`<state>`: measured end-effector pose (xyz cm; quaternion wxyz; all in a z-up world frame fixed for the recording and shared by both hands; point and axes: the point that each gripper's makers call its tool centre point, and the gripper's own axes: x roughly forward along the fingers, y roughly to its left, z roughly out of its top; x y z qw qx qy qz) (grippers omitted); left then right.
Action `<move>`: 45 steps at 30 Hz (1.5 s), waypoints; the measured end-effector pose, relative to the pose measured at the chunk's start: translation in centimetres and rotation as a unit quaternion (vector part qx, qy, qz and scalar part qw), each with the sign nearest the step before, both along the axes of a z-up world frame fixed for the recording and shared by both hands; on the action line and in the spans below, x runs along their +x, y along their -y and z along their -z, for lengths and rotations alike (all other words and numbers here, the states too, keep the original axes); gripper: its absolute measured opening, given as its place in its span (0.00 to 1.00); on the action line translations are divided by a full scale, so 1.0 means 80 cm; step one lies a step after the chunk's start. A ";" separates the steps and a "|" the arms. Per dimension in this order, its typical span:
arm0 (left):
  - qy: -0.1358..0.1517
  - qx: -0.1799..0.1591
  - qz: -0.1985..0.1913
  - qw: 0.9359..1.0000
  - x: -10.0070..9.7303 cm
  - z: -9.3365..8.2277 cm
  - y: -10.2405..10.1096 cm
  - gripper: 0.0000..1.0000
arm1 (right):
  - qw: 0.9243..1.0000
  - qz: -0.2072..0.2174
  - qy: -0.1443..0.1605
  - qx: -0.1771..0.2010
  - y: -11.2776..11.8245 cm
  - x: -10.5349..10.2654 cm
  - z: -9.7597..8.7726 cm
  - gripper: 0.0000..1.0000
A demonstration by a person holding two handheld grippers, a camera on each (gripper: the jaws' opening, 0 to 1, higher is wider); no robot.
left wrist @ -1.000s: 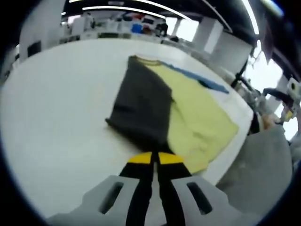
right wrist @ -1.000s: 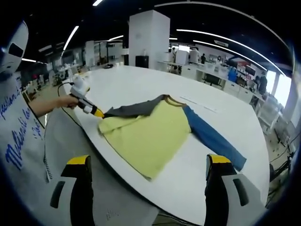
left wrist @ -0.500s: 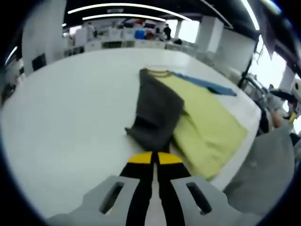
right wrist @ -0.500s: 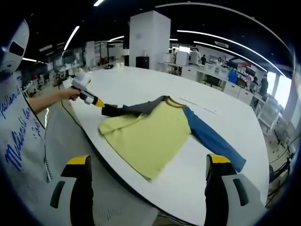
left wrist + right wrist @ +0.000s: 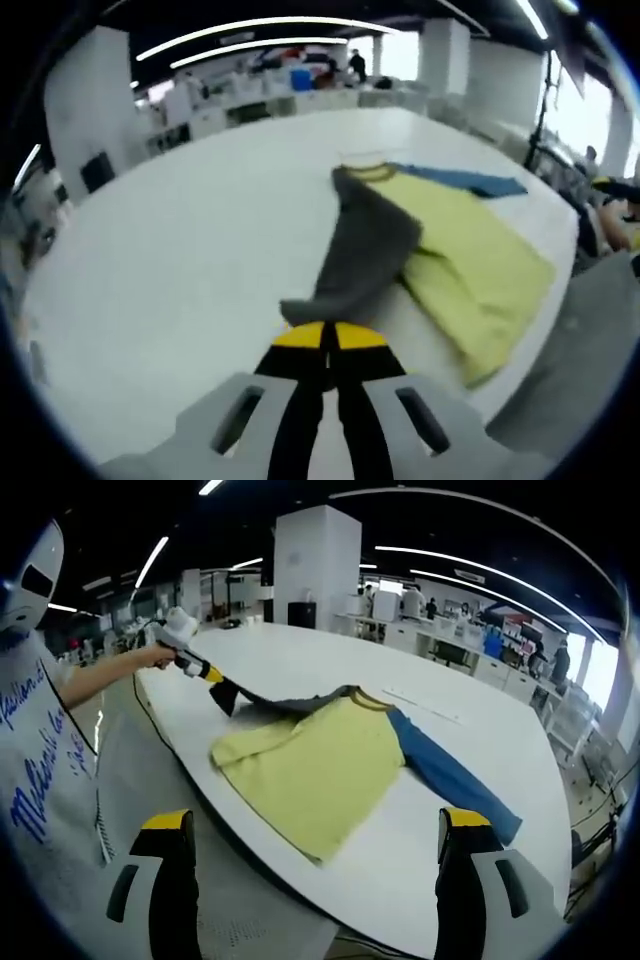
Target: Fold the garment on the visible template until the final outline fits inside the template.
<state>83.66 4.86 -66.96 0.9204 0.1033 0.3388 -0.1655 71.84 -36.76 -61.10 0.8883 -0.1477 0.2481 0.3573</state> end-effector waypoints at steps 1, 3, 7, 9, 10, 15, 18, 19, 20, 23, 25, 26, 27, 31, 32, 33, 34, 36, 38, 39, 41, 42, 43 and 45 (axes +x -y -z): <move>0.004 0.009 0.000 1.000 0.003 -0.006 -0.006 0.00 | 1.000 0.000 0.000 0.001 -0.001 0.000 0.000 1.00; 0.005 0.019 0.002 1.000 0.006 -0.014 -0.012 0.00 | 1.000 0.001 0.000 0.002 -0.001 0.000 0.000 1.00; 0.004 0.033 0.015 0.999 0.008 -0.016 -0.010 0.00 | 1.000 0.002 0.000 0.003 -0.002 0.000 0.001 1.00; 0.001 0.035 0.022 0.999 0.008 -0.012 -0.003 0.00 | 1.000 0.002 -0.002 0.003 -0.003 -0.001 0.002 1.00; -0.005 0.038 0.031 0.999 0.007 -0.006 0.004 0.00 | 1.000 0.001 -0.003 0.003 -0.003 -0.001 0.002 1.00; -0.028 0.051 0.059 0.997 0.005 0.021 0.029 0.00 | 1.000 0.004 -0.004 0.004 -0.001 -0.002 0.003 1.00; -0.033 0.044 0.069 0.996 0.009 0.029 0.044 0.00 | 1.000 0.009 -0.004 0.003 0.003 -0.003 0.003 1.00; -0.034 0.043 0.070 0.996 0.010 0.030 0.045 0.00 | 1.000 0.011 -0.005 0.002 0.005 -0.003 0.004 1.00; -0.035 0.040 0.073 0.996 0.012 0.031 0.050 0.00 | 1.000 0.012 -0.006 0.002 0.006 -0.003 0.004 1.00; -0.037 0.030 0.076 0.996 0.017 0.035 0.058 0.00 | 1.000 0.014 -0.006 0.003 0.007 -0.004 0.005 1.00; -0.038 0.021 0.076 0.996 0.021 0.038 0.063 0.00 | 1.000 0.015 -0.008 0.004 0.007 -0.004 0.006 1.00; -0.040 0.019 0.076 0.996 0.022 0.039 0.065 0.00 | 1.000 0.014 -0.008 0.005 0.007 -0.005 0.007 1.00; -0.041 0.017 0.080 0.996 0.021 0.042 0.069 0.00 | 1.000 0.014 -0.008 0.005 0.006 -0.005 0.007 1.00; -0.051 0.017 0.089 0.995 0.019 0.054 0.078 0.00 | 1.000 0.013 -0.012 0.004 0.007 -0.006 0.010 1.00; -0.054 0.014 0.089 0.995 0.020 0.059 0.080 0.00 | 1.000 0.012 -0.012 0.003 0.007 -0.006 0.011 1.00; -0.056 0.013 0.088 0.995 0.020 0.063 0.080 0.00 | 1.000 0.012 -0.013 0.004 0.008 -0.005 0.012 1.00; -0.060 0.008 0.086 0.994 0.020 0.067 0.082 0.00 | 1.000 0.012 -0.013 0.004 0.008 -0.006 0.012 1.00; -0.066 0.002 0.087 0.994 0.016 0.074 0.086 0.00 | 1.000 0.013 -0.014 0.004 0.009 -0.006 0.012 1.00; -0.069 0.001 0.090 0.994 0.014 0.077 0.088 0.00 | 1.000 0.015 -0.015 0.004 0.011 -0.006 0.013 1.00; -0.072 0.000 0.091 0.993 0.010 0.080 0.091 0.00 | 1.000 0.015 -0.015 0.004 0.011 -0.006 0.014 1.00; -0.076 -0.003 0.092 0.993 0.006 0.085 0.094 0.00 | 1.000 0.015 -0.017 0.004 0.011 -0.006 0.015 1.00; -0.078 -0.004 0.093 0.993 0.003 0.087 0.095 0.00 | 1.000 0.014 -0.017 0.004 0.011 -0.006 0.015 1.00; -0.083 -0.006 0.095 0.992 -0.001 0.091 0.098 0.00 | 1.000 0.014 -0.017 0.004 0.011 -0.006 0.015 1.00; -0.090 -0.004 0.095 0.991 -0.008 0.096 0.098 0.00 | 1.000 0.013 -0.018 0.004 0.010 -0.005 0.015 1.00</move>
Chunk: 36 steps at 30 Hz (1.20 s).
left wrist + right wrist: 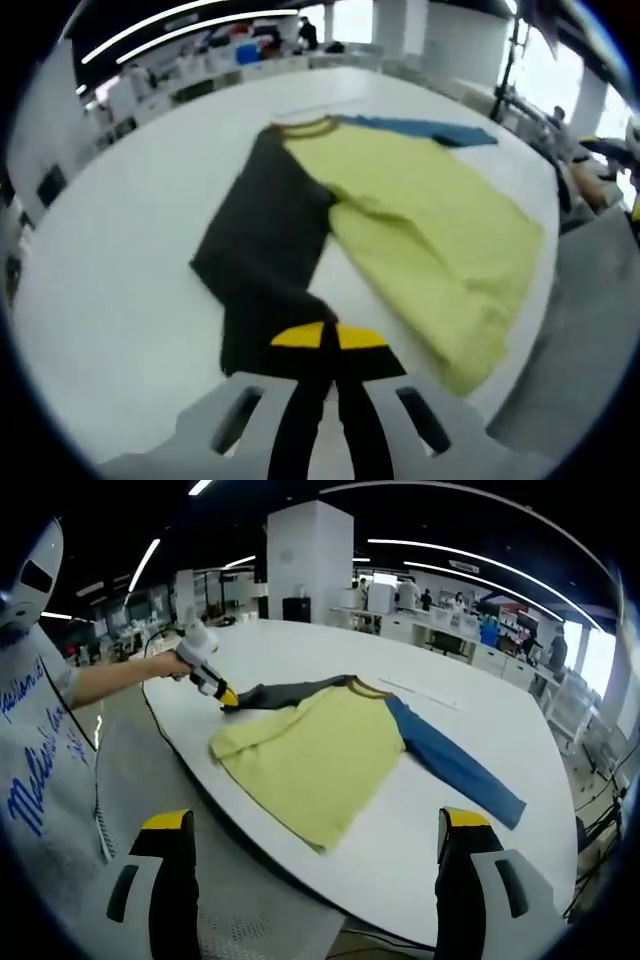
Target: Fold the garment on the visible template until the final outline fits inside the template.
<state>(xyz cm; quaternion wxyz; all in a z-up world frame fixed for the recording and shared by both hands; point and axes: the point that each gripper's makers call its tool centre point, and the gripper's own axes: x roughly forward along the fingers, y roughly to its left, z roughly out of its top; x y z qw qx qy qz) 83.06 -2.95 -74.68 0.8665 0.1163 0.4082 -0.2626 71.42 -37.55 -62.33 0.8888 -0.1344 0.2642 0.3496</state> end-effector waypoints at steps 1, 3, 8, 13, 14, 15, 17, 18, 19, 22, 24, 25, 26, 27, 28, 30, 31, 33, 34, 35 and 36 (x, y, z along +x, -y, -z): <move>-0.001 0.001 0.000 1.000 -0.002 0.002 -0.001 0.00 | 1.000 -0.001 0.000 0.000 -0.001 0.000 0.000 1.00; -0.006 0.005 0.001 1.000 -0.008 0.005 -0.004 0.00 | 1.000 -0.003 0.000 0.000 -0.002 0.000 0.000 1.00; -0.011 0.011 -0.012 1.000 -0.020 0.009 -0.024 0.00 | 1.000 -0.007 0.001 -0.002 -0.004 0.002 -0.001 1.00; -0.013 0.017 -0.032 0.999 -0.025 0.012 -0.049 0.00 | 1.000 -0.016 0.002 -0.004 -0.010 0.002 -0.002 1.00; -0.011 0.020 -0.040 0.999 -0.025 0.012 -0.056 0.00 | 1.000 -0.019 0.002 -0.004 -0.011 0.002 -0.002 1.00; -0.009 0.022 -0.045 0.999 -0.025 0.012 -0.062 0.00 | 1.000 -0.020 0.003 -0.004 -0.013 0.002 -0.003 1.00; -0.010 0.020 -0.054 0.998 -0.025 0.014 -0.070 0.00 | 1.000 -0.021 0.004 -0.003 -0.013 0.002 -0.004 1.00; -0.008 0.021 -0.057 0.998 -0.025 0.014 -0.074 0.00 | 1.000 -0.020 0.004 -0.003 -0.013 0.002 -0.005 1.00; -0.006 0.024 -0.063 0.998 -0.024 0.014 -0.080 0.00 | 1.000 -0.019 0.004 -0.004 -0.013 0.002 -0.005 1.00; 0.002 0.028 -0.082 0.996 -0.019 0.012 -0.097 0.00 | 1.000 -0.017 0.004 -0.006 -0.012 0.001 -0.005 1.00; 0.009 0.026 -0.094 0.995 -0.013 0.008 -0.107 0.00 | 1.000 -0.015 0.003 -0.007 -0.011 0.000 -0.004 1.00; 0.011 0.026 -0.099 0.995 -0.011 0.007 -0.112 0.00 | 1.000 -0.014 0.003 -0.007 -0.011 0.000 -0.004 1.00; 0.013 0.028 -0.103 0.994 -0.009 0.006 -0.116 0.00 | 1.000 -0.014 0.002 -0.008 -0.011 0.000 -0.004 1.00; 0.013 0.031 -0.106 0.994 -0.006 0.005 -0.122 0.00 | 1.000 -0.013 0.002 -0.008 -0.010 -0.001 -0.004 1.00; 0.014 0.034 -0.108 0.994 -0.004 0.005 -0.126 0.00 | 1.000 -0.012 0.001 -0.008 -0.011 -0.001 -0.003 1.00; 0.013 0.040 -0.112 0.993 0.000 0.006 -0.136 0.00 | 1.000 -0.012 0.000 -0.009 -0.011 -0.001 -0.003 1.00; 0.013 0.042 -0.114 0.992 0.001 0.006 -0.139 0.00 | 1.000 -0.011 0.000 -0.009 -0.011 -0.002 -0.003 1.00; 0.010 0.046 -0.120 0.992 0.005 0.007 -0.149 0.00 | 1.000 -0.010 0.000 -0.010 -0.011 -0.002 -0.004 1.00; 0.009 0.048 -0.121 0.991 0.007 0.008 -0.153 0.00 | 1.000 -0.010 -0.001 -0.010 -0.011 -0.002 -0.004 1.00; 0.008 0.049 -0.124 0.991 0.009 0.009 -0.156 0.00 | 1.000 -0.009 -0.001 -0.011 -0.011 -0.001 -0.004 1.00; 0.007 0.052 -0.125 0.991 0.010 0.009 -0.161 0.00 | 1.000 -0.008 -0.001 -0.012 -0.010 -0.001 -0.004 1.00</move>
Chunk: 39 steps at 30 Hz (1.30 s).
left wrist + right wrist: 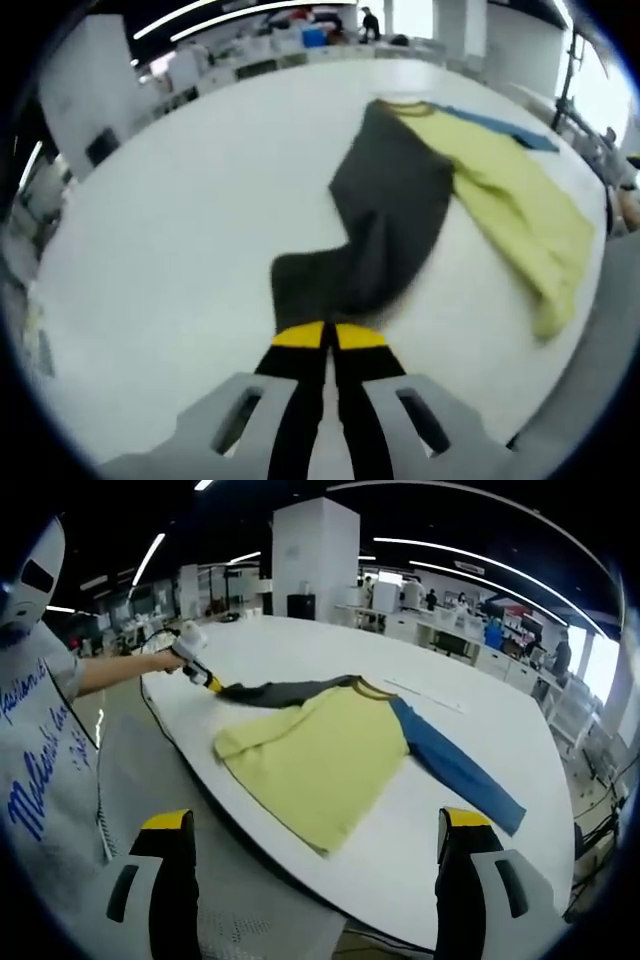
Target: Fold the garment on the visible template until the final outline fits inside the template.
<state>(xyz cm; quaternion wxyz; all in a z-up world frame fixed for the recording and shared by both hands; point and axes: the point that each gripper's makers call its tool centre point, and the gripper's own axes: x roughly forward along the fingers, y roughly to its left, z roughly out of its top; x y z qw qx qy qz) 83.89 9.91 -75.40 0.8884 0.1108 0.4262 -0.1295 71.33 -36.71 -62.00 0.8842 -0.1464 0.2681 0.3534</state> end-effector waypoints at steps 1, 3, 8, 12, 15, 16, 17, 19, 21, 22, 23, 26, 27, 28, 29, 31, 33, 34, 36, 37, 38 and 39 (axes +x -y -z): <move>0.000 0.001 -0.002 1.000 0.001 0.000 -0.003 0.00 | 1.000 0.001 0.000 -0.001 0.000 0.000 0.000 1.00; -0.001 0.002 -0.005 1.000 0.005 0.001 -0.008 0.00 | 1.000 0.003 -0.001 -0.002 0.000 0.001 0.000 1.00; -0.002 0.012 -0.020 1.000 0.015 0.002 -0.027 0.00 | 1.000 0.005 -0.001 -0.004 -0.001 0.001 -0.002 1.00; 0.004 0.016 -0.031 0.999 0.024 -0.003 -0.041 0.00 | 1.000 0.008 -0.001 -0.006 -0.001 0.001 -0.004 1.00; 0.010 0.022 -0.039 0.999 0.031 -0.007 -0.054 0.00 | 1.000 0.009 -0.002 -0.006 -0.003 0.001 -0.005 1.00; 0.011 0.026 -0.041 0.999 0.039 -0.006 -0.068 0.00 | 1.000 0.009 -0.002 -0.006 -0.003 0.001 -0.006 1.00; 0.012 0.027 -0.041 0.999 0.041 -0.006 -0.070 0.00 | 1.000 0.010 -0.001 -0.006 -0.004 0.001 -0.007 1.00; 0.016 0.032 -0.048 0.998 0.046 -0.008 -0.078 0.00 | 1.000 0.011 -0.002 -0.005 -0.005 0.002 -0.007 1.00; 0.013 0.026 -0.046 0.999 0.050 -0.008 -0.083 0.00 | 1.000 0.012 -0.002 -0.006 -0.006 0.003 -0.007 1.00; 0.011 0.026 -0.039 0.999 0.048 -0.009 -0.079 0.00 | 1.000 0.011 -0.002 -0.007 -0.006 0.003 -0.007 1.00; 0.020 0.050 -0.029 0.998 0.047 -0.011 -0.082 0.00 | 1.000 0.011 -0.003 -0.007 -0.007 0.003 -0.007 1.00; 0.010 0.049 -0.043 0.998 0.037 -0.003 -0.085 0.00 | 1.000 0.009 -0.006 -0.008 -0.009 0.003 -0.006 1.00; 0.008 0.044 -0.048 0.998 0.035 -0.001 -0.085 0.00 | 1.000 0.008 -0.006 -0.010 -0.010 0.003 -0.005 1.00; 0.009 0.043 -0.053 0.998 0.033 0.000 -0.089 0.00 | 1.000 0.008 -0.007 -0.011 -0.011 0.003 -0.005 1.00; 0.009 0.044 -0.056 0.997 0.032 0.000 -0.092 0.00 | 1.000 0.008 -0.007 -0.010 -0.012 0.003 -0.005 1.00; 0.007 0.045 -0.060 0.997 0.030 0.002 -0.097 0.00 | 1.000 0.007 -0.006 -0.007 -0.015 0.004 -0.008 1.00; 0.008 0.048 -0.067 0.997 0.029 0.002 -0.105 0.00 | 1.000 0.006 -0.006 -0.010 -0.017 0.005 -0.008 1.00; 0.009 0.047 -0.073 0.996 0.030 0.001 -0.111 0.00 | 1.000 0.005 -0.006 -0.010 -0.017 0.005 -0.008 1.00; 0.011 0.049 -0.078 0.996 0.033 0.000 -0.122 0.00 | 1.000 0.003 -0.006 -0.012 -0.019 0.005 -0.009 1.00; 0.012 0.051 -0.080 0.995 0.035 -0.001 -0.126 0.00 | 1.000 0.003 -0.006 -0.012 -0.020 0.005 -0.009 1.00; 0.013 0.053 -0.082 0.995 0.036 -0.002 -0.130 0.00 | 1.000 0.002 -0.007 -0.012 -0.021 0.005 -0.010 1.00; 0.011 0.056 -0.081 0.995 0.037 -0.002 -0.133 0.00 | 1.000 0.003 -0.007 -0.013 -0.021 0.006 -0.010 1.00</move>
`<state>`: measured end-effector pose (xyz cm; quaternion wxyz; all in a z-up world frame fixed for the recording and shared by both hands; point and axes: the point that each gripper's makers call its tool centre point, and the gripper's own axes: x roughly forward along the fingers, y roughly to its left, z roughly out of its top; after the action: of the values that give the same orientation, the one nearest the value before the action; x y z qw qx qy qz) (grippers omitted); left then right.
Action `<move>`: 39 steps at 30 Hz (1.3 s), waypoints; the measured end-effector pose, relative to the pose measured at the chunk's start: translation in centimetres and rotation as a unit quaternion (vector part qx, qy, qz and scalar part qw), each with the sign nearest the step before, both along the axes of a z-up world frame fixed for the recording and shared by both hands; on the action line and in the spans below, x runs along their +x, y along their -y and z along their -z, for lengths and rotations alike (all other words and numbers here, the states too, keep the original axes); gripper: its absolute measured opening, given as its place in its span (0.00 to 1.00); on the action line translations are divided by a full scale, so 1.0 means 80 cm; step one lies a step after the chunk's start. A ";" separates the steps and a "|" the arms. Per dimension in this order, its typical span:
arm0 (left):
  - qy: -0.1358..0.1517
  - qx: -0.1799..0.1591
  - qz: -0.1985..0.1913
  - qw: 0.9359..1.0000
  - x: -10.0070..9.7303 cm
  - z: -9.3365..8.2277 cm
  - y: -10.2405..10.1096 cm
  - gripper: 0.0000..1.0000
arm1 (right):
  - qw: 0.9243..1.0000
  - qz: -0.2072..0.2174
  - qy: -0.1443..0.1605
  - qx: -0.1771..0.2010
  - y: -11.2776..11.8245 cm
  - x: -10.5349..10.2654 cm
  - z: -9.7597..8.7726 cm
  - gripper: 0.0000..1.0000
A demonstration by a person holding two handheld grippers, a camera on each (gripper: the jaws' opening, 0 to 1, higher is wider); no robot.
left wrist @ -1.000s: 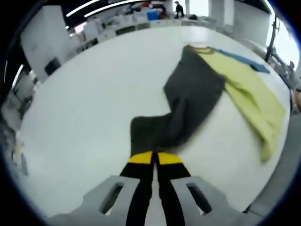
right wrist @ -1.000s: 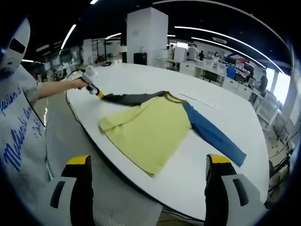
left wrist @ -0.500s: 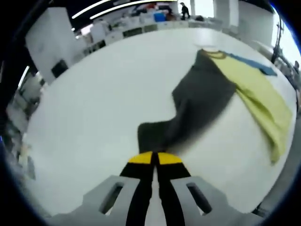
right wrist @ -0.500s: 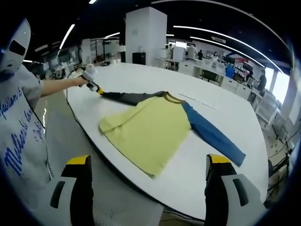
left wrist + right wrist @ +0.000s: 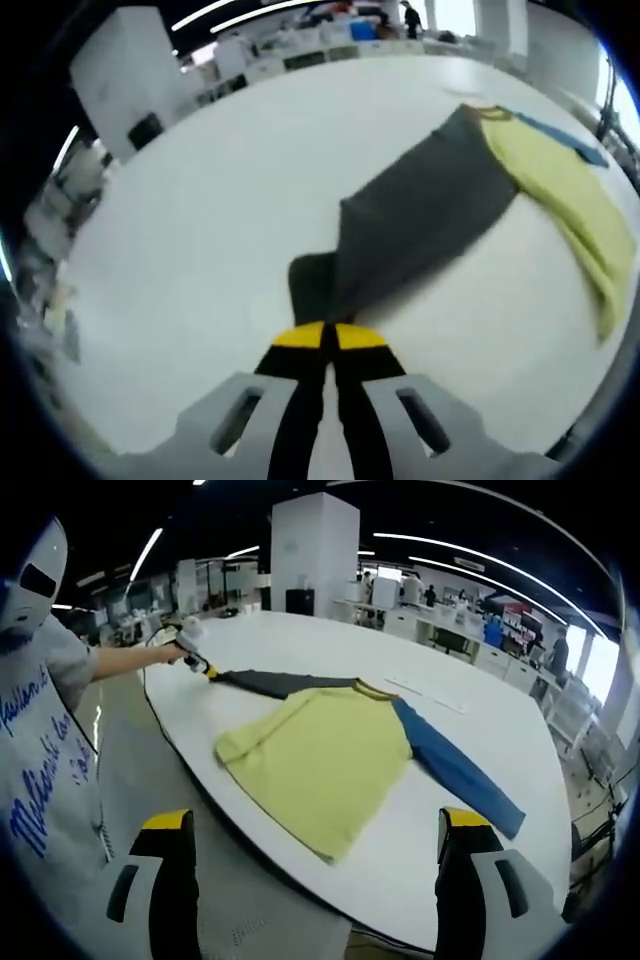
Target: Fold the garment on the visible template until the final outline fits inside the template.
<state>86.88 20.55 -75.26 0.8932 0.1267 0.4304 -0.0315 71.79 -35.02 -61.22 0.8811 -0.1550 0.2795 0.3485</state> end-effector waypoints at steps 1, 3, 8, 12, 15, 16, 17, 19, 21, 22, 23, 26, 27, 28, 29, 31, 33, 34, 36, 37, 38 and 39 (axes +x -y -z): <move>-0.001 0.006 0.000 1.000 0.003 -0.001 -0.004 0.00 | 1.000 -0.001 0.000 -0.002 0.000 0.000 0.000 1.00; -0.001 0.007 -0.001 1.000 0.008 -0.001 -0.008 0.00 | 1.000 0.000 0.000 -0.003 -0.002 0.001 -0.001 1.00; -0.003 0.009 -0.005 1.000 0.018 0.003 -0.010 0.00 | 1.000 0.003 -0.003 -0.005 -0.006 0.002 -0.001 1.00; -0.001 0.014 -0.005 1.000 0.033 0.010 -0.018 0.00 | 1.000 0.008 -0.008 -0.008 -0.006 0.002 0.001 1.00; -0.004 0.005 -0.011 1.000 0.045 0.016 -0.027 0.00 | 1.000 0.014 -0.011 -0.010 -0.006 0.003 0.001 1.00; -0.007 0.004 -0.009 1.000 0.046 0.017 -0.027 0.00 | 1.000 0.015 -0.011 -0.011 -0.006 0.003 0.001 1.00; -0.010 0.004 -0.004 1.000 0.045 0.018 -0.026 0.00 | 1.000 0.017 -0.011 -0.011 -0.006 0.003 0.001 1.00; -0.013 0.009 0.017 1.000 0.044 0.018 -0.022 0.00 | 1.000 0.019 -0.011 -0.008 -0.007 0.004 0.000 1.00; -0.013 0.020 0.043 0.999 0.042 0.017 -0.018 0.00 | 1.000 0.018 -0.013 -0.008 -0.010 0.004 0.002 1.00; -0.012 0.021 0.053 0.998 0.040 0.016 -0.016 0.00 | 1.000 0.017 -0.014 -0.009 -0.010 0.004 0.002 1.00; -0.012 0.018 0.055 0.998 0.037 0.014 -0.014 0.03 | 1.000 0.015 -0.015 -0.009 -0.011 0.005 0.003 1.00; 0.003 0.010 0.059 0.998 0.036 0.002 -0.011 0.18 | 1.000 0.011 -0.017 -0.003 -0.016 0.007 0.005 1.00; 0.012 -0.003 0.062 0.998 0.037 -0.005 -0.007 0.17 | 1.000 0.010 -0.018 -0.003 -0.017 0.008 0.006 1.00; 0.019 -0.013 0.057 0.998 0.039 -0.010 -0.007 0.16 | 1.000 0.008 -0.018 -0.005 -0.018 0.010 0.006 1.00; 0.037 -0.020 0.047 0.998 0.046 -0.020 -0.010 0.16 | 1.000 0.007 -0.017 -0.005 -0.018 0.011 0.006 1.00; 0.052 -0.028 0.038 0.998 0.054 -0.030 -0.016 0.18 | 1.000 0.006 -0.017 -0.003 -0.020 0.013 0.006 1.00; 0.060 -0.030 0.034 0.997 0.064 -0.038 -0.023 0.17 | 1.000 0.006 -0.016 -0.003 -0.022 0.015 0.007 1.00; 0.063 -0.033 0.024 0.997 0.071 -0.040 -0.029 0.17 | 1.000 0.005 -0.017 -0.003 -0.022 0.015 0.007 1.00; 0.060 -0.035 0.016 0.997 0.081 -0.037 -0.037 0.17 | 1.000 0.007 -0.019 -0.004 -0.023 0.016 0.008 1.00; 0.059 -0.035 0.015 0.998 0.082 -0.036 -0.038 0.17 | 1.000 0.009 -0.019 -0.004 -0.022 0.016 0.007 1.00; 0.050 -0.036 0.013 0.998 0.086 -0.031 -0.040 0.17 | 1.000 0.012 -0.019 -0.004 -0.021 0.016 0.007 1.00; 0.045 -0.034 0.013 0.998 0.087 -0.028 -0.039 0.18 | 1.000 0.016 -0.020 -0.004 -0.019 0.016 0.007 1.00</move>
<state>93.87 23.68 -72.99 0.9149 0.1032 0.3869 -0.0520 73.08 -33.51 -61.75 0.8804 -0.1470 0.3008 0.3360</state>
